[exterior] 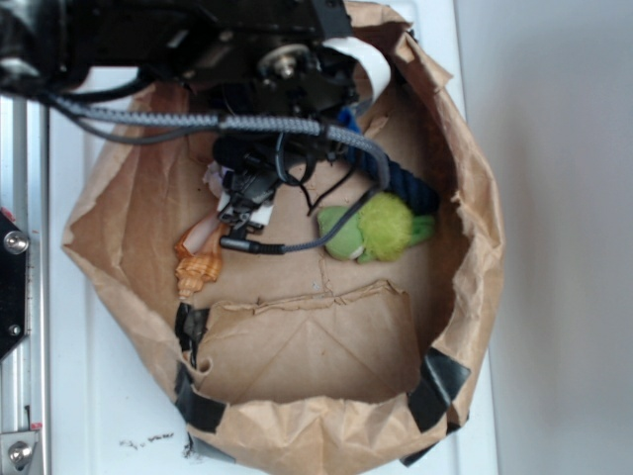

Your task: Grab the white paper.

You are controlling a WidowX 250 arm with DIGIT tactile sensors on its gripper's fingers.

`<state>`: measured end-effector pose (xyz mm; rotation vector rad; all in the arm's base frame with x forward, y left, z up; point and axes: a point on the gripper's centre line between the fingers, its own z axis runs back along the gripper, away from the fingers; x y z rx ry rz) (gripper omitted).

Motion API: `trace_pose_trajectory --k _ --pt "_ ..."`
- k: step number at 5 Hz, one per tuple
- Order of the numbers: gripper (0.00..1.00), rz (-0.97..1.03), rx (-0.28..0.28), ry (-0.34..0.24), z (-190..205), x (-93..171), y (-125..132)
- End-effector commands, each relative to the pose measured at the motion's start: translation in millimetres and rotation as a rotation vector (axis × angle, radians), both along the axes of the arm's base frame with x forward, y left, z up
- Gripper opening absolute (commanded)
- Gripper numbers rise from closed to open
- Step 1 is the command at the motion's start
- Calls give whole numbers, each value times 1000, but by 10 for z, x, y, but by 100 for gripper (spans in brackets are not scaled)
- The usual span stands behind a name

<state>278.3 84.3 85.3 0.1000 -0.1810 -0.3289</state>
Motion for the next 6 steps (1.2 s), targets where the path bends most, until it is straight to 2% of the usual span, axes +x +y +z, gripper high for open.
trace_pose_trajectory --k 1,2,3,5,6 --pt "100 -36 90 -29 -95 -23 -53" --pt "100 -42 91 -25 -99 -2 -45" --pt "0 -11 62 -36 -95 -23 -69" --pt "0 6 46 -64 -126 -21 -86" --pt "0 32 15 -73 -50 -35 -100"
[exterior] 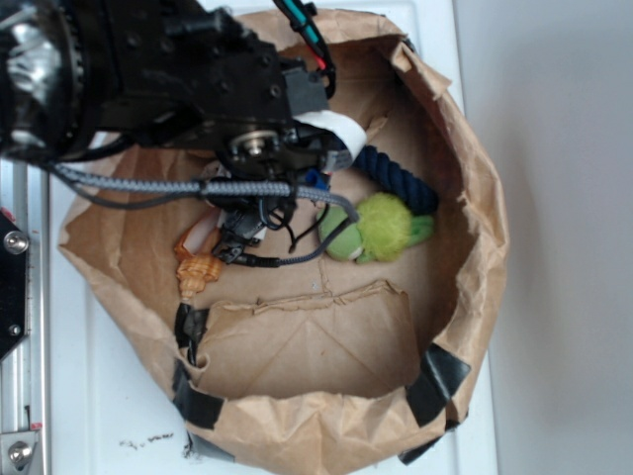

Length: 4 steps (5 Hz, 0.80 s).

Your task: Grab the white paper.

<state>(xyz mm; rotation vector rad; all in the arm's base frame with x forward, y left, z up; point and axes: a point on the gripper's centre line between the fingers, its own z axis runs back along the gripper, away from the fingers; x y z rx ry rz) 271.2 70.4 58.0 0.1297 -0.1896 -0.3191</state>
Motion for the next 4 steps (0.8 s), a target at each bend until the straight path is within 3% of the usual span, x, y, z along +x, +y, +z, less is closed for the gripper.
trace_pose_trajectory --k 1,2,4 --pt "0 84 -72 -93 721 156 226" --pt "0 145 -174 -91 1191 215 265" --pt "0 140 -223 -101 1659 162 48"
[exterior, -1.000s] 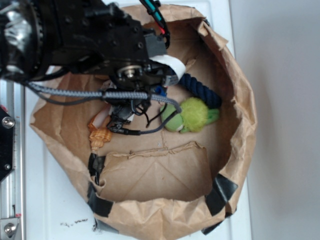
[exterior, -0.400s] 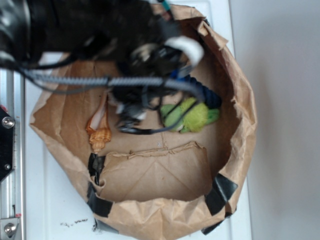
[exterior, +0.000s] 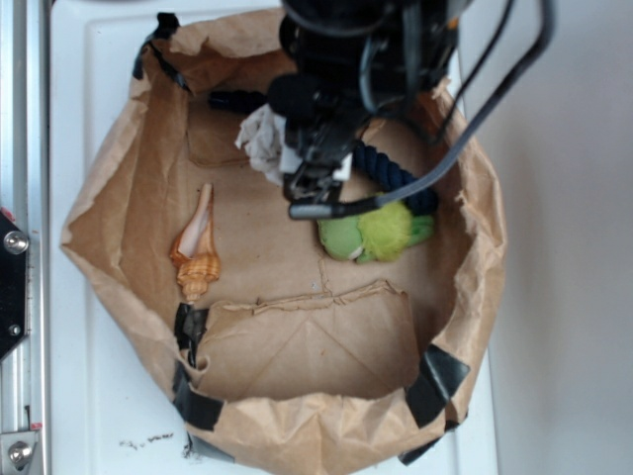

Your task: Grab the white paper.

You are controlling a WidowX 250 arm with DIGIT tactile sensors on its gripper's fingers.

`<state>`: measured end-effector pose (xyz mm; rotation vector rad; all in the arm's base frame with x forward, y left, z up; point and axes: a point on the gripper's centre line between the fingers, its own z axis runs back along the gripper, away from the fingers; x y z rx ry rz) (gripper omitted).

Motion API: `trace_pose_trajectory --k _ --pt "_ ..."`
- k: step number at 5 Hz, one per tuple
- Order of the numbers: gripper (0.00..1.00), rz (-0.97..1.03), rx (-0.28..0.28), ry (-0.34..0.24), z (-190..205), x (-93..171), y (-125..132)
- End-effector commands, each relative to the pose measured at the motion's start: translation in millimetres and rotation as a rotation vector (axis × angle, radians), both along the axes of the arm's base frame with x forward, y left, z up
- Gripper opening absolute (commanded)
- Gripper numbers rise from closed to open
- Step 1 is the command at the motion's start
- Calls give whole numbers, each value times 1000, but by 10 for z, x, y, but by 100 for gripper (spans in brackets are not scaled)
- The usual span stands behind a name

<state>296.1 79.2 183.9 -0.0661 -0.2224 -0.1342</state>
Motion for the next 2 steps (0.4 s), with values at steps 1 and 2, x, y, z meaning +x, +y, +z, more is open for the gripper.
trace_pose_trajectory --k 1,2 --pt "0 -20 2 -121 491 -204 -129" --pt "96 -91 133 -130 350 -242 -198"
